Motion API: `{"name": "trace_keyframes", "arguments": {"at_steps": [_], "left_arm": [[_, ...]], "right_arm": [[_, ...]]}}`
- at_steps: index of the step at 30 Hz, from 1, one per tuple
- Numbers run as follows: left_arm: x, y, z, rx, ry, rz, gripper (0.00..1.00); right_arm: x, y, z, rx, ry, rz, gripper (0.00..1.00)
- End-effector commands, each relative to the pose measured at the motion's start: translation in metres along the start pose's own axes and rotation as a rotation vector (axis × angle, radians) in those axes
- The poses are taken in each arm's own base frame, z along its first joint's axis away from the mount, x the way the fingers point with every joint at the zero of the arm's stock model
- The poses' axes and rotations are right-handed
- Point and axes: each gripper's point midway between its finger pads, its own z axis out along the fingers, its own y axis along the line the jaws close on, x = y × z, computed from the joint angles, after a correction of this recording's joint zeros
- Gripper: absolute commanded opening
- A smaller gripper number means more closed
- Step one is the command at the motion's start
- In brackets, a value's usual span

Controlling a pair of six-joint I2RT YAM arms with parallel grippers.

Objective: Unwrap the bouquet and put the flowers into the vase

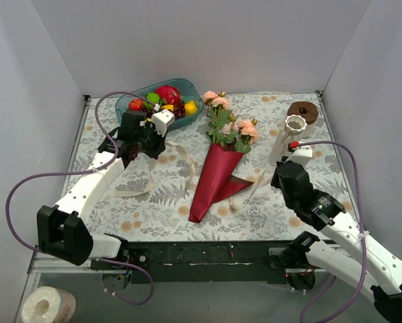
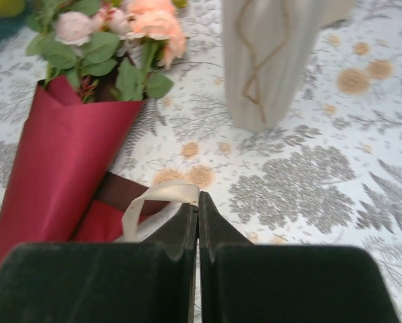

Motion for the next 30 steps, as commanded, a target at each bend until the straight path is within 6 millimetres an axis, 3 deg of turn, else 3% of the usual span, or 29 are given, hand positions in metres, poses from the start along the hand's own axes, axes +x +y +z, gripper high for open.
{"name": "trace_keyframes", "arguments": {"at_steps": [1, 5, 7, 8, 9, 10, 11, 12, 13, 14, 16, 17, 19, 20, 21, 23, 25, 27, 30], "left_arm": [[0.015, 0.013, -0.029, -0.064, 0.013, -0.08, 0.0], [0.053, 0.083, -0.048, -0.35, 0.085, -0.191, 0.0], [0.068, 0.106, -0.059, -0.443, 0.108, -0.223, 0.0], [0.073, 0.122, -0.07, -0.508, 0.108, -0.234, 0.11], [0.073, 0.127, -0.075, -0.529, 0.103, -0.227, 0.32], [0.07, 0.127, -0.078, -0.522, 0.091, -0.216, 0.57], [0.066, 0.126, -0.082, -0.519, 0.078, -0.198, 0.81], [0.055, 0.118, -0.087, -0.482, 0.042, -0.169, 0.98], [0.044, 0.106, -0.086, -0.404, 0.008, -0.155, 0.98], [0.023, 0.103, -0.094, -0.38, -0.036, -0.137, 0.98], [0.013, 0.086, -0.092, -0.287, -0.027, -0.142, 0.98], [-0.01, 0.072, -0.093, -0.224, -0.068, -0.116, 0.98], [-0.019, 0.05, -0.082, -0.132, -0.05, -0.132, 0.98], [-0.029, 0.026, -0.073, -0.056, -0.055, -0.106, 0.98], [-0.035, 0.013, -0.068, -0.019, -0.058, -0.092, 0.98], [-0.041, -0.025, -0.042, 0.111, -0.038, -0.085, 0.98], [-0.031, -0.047, -0.016, 0.214, 0.007, -0.119, 0.98], [-0.026, -0.062, 0.007, 0.287, 0.004, -0.123, 0.98], [-0.016, -0.068, 0.039, 0.342, 0.022, -0.137, 0.98]], "right_arm": [[-0.015, -0.048, -0.022, 0.226, 0.022, 0.042, 0.01], [-0.023, -0.082, -0.043, 0.392, 0.046, 0.041, 0.01], [-0.026, -0.097, -0.048, 0.472, 0.043, 0.032, 0.01], [-0.027, -0.102, -0.05, 0.498, 0.043, 0.036, 0.01], [-0.026, -0.108, -0.054, 0.527, 0.056, 0.018, 0.07], [-0.024, -0.113, -0.053, 0.555, 0.075, 0.011, 0.46], [-0.022, -0.116, -0.052, 0.567, 0.093, -0.01, 0.65], [-0.019, -0.116, -0.052, 0.566, 0.119, -0.013, 0.84], [-0.016, -0.119, -0.05, 0.584, 0.146, -0.021, 0.93], [-0.014, -0.119, -0.049, 0.584, 0.16, -0.021, 0.94], [-0.016, -0.11, -0.046, 0.534, 0.162, -0.012, 0.95], [-0.02, -0.108, -0.046, 0.517, 0.153, -0.002, 0.96], [-0.038, -0.099, -0.047, 0.459, 0.097, 0.024, 0.97], [-0.045, -0.097, -0.048, 0.441, 0.078, 0.027, 0.97], [-0.052, -0.091, -0.048, 0.406, 0.064, 0.032, 0.97], [-0.072, -0.077, -0.046, 0.323, 0.014, 0.023, 0.98], [-0.076, -0.061, -0.042, 0.228, 0.017, -0.007, 0.98], [-0.076, -0.045, -0.034, 0.15, 0.017, -0.017, 0.98], [-0.061, -0.035, -0.022, 0.104, 0.059, -0.044, 0.98]]}}
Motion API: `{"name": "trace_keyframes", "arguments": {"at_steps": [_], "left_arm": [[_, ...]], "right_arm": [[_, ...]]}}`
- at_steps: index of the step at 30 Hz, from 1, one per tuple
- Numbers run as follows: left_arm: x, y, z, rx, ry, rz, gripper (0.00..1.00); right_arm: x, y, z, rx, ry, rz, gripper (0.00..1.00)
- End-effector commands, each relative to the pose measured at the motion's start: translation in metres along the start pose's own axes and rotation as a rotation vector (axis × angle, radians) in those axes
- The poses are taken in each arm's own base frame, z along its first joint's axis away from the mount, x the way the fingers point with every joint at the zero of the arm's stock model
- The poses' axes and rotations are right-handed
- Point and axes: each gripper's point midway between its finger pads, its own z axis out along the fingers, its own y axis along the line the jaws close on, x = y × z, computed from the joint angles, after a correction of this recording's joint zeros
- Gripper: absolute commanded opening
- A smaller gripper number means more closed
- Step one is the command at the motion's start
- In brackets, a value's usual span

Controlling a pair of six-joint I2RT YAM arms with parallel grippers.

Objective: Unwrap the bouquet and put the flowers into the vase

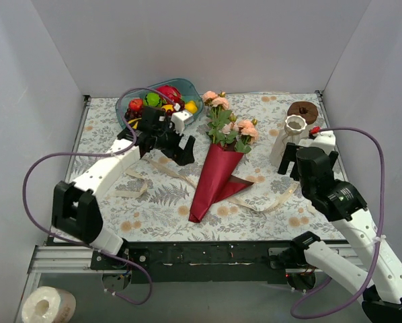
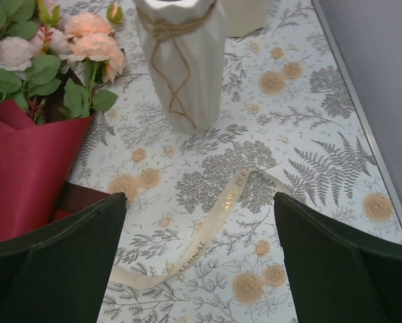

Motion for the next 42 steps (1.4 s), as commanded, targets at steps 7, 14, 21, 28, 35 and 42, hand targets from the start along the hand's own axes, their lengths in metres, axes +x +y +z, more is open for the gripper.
{"name": "trace_keyframes", "arguments": {"at_steps": [7, 14, 21, 28, 35, 42], "left_arm": [[0.028, -0.005, 0.089, 0.191, 0.072, -0.092, 0.96], [0.023, -0.007, 0.123, 0.301, 0.043, -0.09, 0.92], [0.001, -0.007, 0.145, 0.399, -0.058, -0.03, 0.98], [-0.025, 0.001, 0.17, 0.449, -0.12, 0.049, 0.98], [-0.02, -0.004, 0.184, 0.576, -0.081, 0.074, 0.98], [-0.004, -0.009, 0.174, 0.614, -0.019, 0.133, 0.85]], "right_arm": [[0.022, 0.051, 0.023, -0.22, 0.024, -0.06, 0.83], [0.038, 0.065, 0.027, -0.298, 0.042, -0.067, 0.79], [0.034, 0.074, 0.024, -0.363, 0.012, -0.085, 0.77], [0.027, 0.084, 0.018, -0.434, -0.018, -0.11, 0.77], [0.02, 0.091, 0.012, -0.486, -0.049, -0.125, 0.77], [0.017, 0.096, 0.009, -0.515, -0.064, -0.129, 0.77]]}}
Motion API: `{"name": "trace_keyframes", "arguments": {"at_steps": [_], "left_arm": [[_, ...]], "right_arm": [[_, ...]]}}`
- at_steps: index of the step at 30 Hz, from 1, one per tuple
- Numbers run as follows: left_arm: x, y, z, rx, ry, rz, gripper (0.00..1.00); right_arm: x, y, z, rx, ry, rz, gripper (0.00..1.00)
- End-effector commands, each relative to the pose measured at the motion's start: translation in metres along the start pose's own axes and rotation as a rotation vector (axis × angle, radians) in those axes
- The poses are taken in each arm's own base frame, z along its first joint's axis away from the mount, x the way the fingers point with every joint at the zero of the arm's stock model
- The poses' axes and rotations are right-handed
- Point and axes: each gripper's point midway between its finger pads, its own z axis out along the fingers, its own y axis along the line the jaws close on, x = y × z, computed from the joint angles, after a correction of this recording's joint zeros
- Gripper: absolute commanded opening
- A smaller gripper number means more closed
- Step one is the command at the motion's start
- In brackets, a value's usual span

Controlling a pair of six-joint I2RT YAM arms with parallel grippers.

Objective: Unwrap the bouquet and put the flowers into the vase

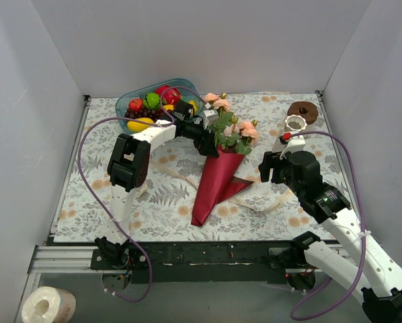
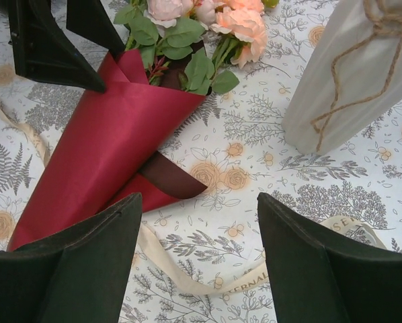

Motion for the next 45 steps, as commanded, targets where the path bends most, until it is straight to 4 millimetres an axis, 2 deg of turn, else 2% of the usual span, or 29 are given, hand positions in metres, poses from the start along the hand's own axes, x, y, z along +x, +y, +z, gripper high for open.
{"name": "trace_keyframes", "arguments": {"at_steps": [1, 4, 5, 7, 11, 14, 17, 19, 20, 24, 27, 28, 30, 31, 37, 45], "left_arm": [[-0.006, -0.023, -0.013, 0.065, 0.03, 0.054, 0.84], [-0.001, -0.024, -0.021, 0.036, 0.047, 0.046, 0.85], [-0.008, -0.025, -0.025, 0.019, 0.031, 0.059, 0.85], [0.001, -0.016, -0.029, -0.04, 0.043, 0.046, 0.87], [0.0, 0.001, -0.038, -0.121, 0.047, 0.024, 0.88], [-0.007, 0.01, -0.053, -0.147, 0.017, -0.009, 0.92], [-0.011, 0.011, -0.064, -0.171, 0.012, -0.013, 0.96], [-0.013, 0.006, -0.069, -0.156, 0.003, -0.015, 0.97], [-0.017, -0.004, -0.072, -0.127, -0.009, -0.009, 0.97], [-0.016, -0.027, -0.069, -0.016, -0.027, -0.017, 0.96], [-0.014, -0.035, -0.065, 0.057, -0.035, -0.014, 0.95], [-0.021, -0.034, -0.066, 0.067, -0.042, 0.006, 0.95], [-0.012, -0.033, -0.058, 0.106, -0.015, -0.01, 0.94], [-0.024, -0.033, -0.057, 0.121, -0.025, 0.021, 0.94], [-0.008, -0.036, -0.037, 0.169, 0.051, 0.003, 0.93], [0.005, -0.039, -0.032, 0.185, 0.071, -0.004, 0.92]], "right_arm": [[-0.021, 0.007, -0.003, -0.042, -0.078, -0.008, 0.77], [-0.021, 0.008, -0.003, -0.046, -0.081, -0.011, 0.77], [-0.023, 0.008, -0.004, -0.046, -0.085, -0.013, 0.77], [-0.024, 0.009, -0.005, -0.053, -0.093, -0.012, 0.77], [-0.026, 0.01, -0.006, -0.057, -0.099, -0.014, 0.77], [-0.022, 0.008, -0.007, -0.055, -0.096, -0.016, 0.77], [-0.019, 0.008, -0.006, -0.057, -0.091, -0.017, 0.77], [-0.018, 0.008, -0.005, -0.055, -0.088, -0.016, 0.77], [-0.016, 0.008, -0.005, -0.054, -0.087, -0.016, 0.77], [-0.014, 0.008, -0.003, -0.057, -0.083, -0.014, 0.76], [-0.014, 0.01, -0.003, -0.069, -0.082, -0.016, 0.76], [-0.014, 0.011, -0.003, -0.072, -0.083, -0.017, 0.76], [-0.014, 0.013, -0.003, -0.085, -0.084, -0.02, 0.75], [-0.014, 0.014, -0.003, -0.09, -0.084, -0.022, 0.75], [-0.019, 0.015, -0.004, -0.094, -0.09, -0.028, 0.75], [-0.018, 0.014, -0.004, -0.087, -0.089, -0.035, 0.74]]}}
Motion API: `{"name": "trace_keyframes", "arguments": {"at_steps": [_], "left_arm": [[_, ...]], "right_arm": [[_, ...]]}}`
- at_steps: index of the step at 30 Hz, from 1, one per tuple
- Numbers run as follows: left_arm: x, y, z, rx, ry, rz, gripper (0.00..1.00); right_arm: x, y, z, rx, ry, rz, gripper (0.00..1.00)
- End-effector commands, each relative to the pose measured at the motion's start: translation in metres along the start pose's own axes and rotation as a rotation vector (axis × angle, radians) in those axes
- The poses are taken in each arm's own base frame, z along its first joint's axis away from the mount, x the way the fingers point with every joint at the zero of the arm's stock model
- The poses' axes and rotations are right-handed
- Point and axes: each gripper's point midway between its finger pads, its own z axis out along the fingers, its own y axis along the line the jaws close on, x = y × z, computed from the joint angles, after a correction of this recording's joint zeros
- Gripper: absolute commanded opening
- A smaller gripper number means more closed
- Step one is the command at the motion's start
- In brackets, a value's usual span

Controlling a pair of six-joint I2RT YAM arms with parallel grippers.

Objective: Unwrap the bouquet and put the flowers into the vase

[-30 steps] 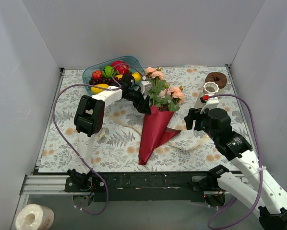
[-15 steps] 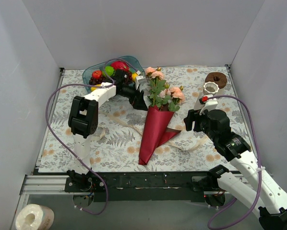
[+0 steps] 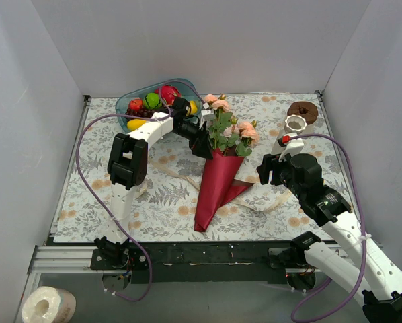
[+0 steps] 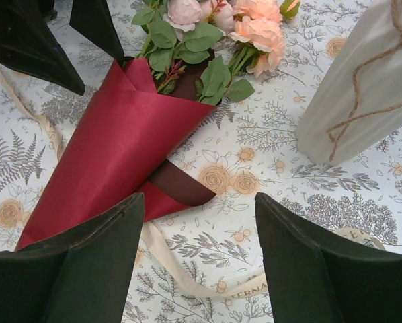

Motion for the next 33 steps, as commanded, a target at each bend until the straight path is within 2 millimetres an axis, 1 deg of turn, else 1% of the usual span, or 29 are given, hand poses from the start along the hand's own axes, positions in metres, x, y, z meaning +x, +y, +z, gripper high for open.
{"name": "trace_keyframes", "arguments": {"at_steps": [1, 9, 12, 13, 14, 15, 16, 17, 18, 19, 20, 21, 23, 24, 26, 27, 31, 33], "left_arm": [[0.0, -0.014, -0.001, 0.043, 0.002, 0.022, 0.92], [0.01, -0.018, 0.005, 0.054, 0.03, 0.0, 0.9], [0.009, -0.017, 0.004, 0.034, 0.039, 0.002, 0.89], [0.001, -0.011, 0.001, -0.007, 0.026, 0.035, 0.89], [0.0, -0.008, -0.001, -0.031, 0.021, 0.033, 0.89], [-0.005, 0.0, -0.003, -0.082, 0.01, 0.027, 0.89], [-0.027, 0.013, -0.013, -0.19, -0.037, 0.058, 0.88], [-0.024, 0.019, -0.016, -0.238, -0.042, 0.048, 0.88], [-0.029, 0.024, -0.02, -0.284, -0.056, 0.058, 0.88], [-0.042, 0.028, -0.027, -0.327, -0.092, 0.074, 0.89], [-0.049, 0.024, -0.032, -0.339, -0.106, 0.087, 0.89], [-0.051, 0.022, -0.034, -0.338, -0.115, 0.081, 0.89], [-0.055, 0.008, -0.036, -0.302, -0.127, 0.078, 0.9], [-0.052, -0.002, -0.033, -0.252, -0.131, 0.07, 0.9], [-0.048, -0.012, -0.031, -0.217, -0.131, 0.051, 0.91], [-0.042, -0.017, -0.029, -0.186, -0.129, 0.034, 0.91], [-0.027, -0.028, -0.021, -0.122, -0.112, 0.013, 0.91], [-0.024, -0.037, -0.016, -0.064, -0.103, 0.019, 0.91]], "right_arm": [[-0.019, 0.003, -0.001, -0.014, -0.061, -0.011, 0.74], [-0.014, 0.002, -0.001, -0.009, -0.058, -0.003, 0.73], [-0.012, 0.002, -0.001, -0.012, -0.057, -0.007, 0.73], [-0.011, 0.002, -0.001, -0.012, -0.054, -0.007, 0.73], [-0.01, 0.002, -0.001, -0.013, -0.052, -0.009, 0.73], [-0.01, 0.002, -0.001, -0.016, -0.053, -0.007, 0.73], [-0.009, 0.002, 0.0, -0.016, -0.052, -0.007, 0.73], [-0.01, 0.002, 0.0, -0.015, -0.054, -0.007, 0.73], [-0.01, 0.002, 0.0, -0.014, -0.054, -0.009, 0.73], [-0.009, 0.002, 0.0, -0.014, -0.052, -0.009, 0.73], [-0.009, 0.001, -0.001, -0.013, -0.054, -0.009, 0.73], [-0.008, 0.001, -0.001, -0.011, -0.053, -0.01, 0.73], [-0.006, 0.0, -0.001, -0.011, -0.051, -0.01, 0.73], [-0.005, 0.0, -0.002, -0.011, -0.05, -0.011, 0.73], [-0.003, 0.0, -0.001, -0.012, -0.048, -0.011, 0.73], [-0.003, 0.001, -0.001, -0.015, -0.049, -0.012, 0.73], [-0.003, 0.0, -0.001, -0.012, -0.049, -0.015, 0.73], [-0.005, 0.0, -0.002, -0.01, -0.053, -0.013, 0.73]]}}
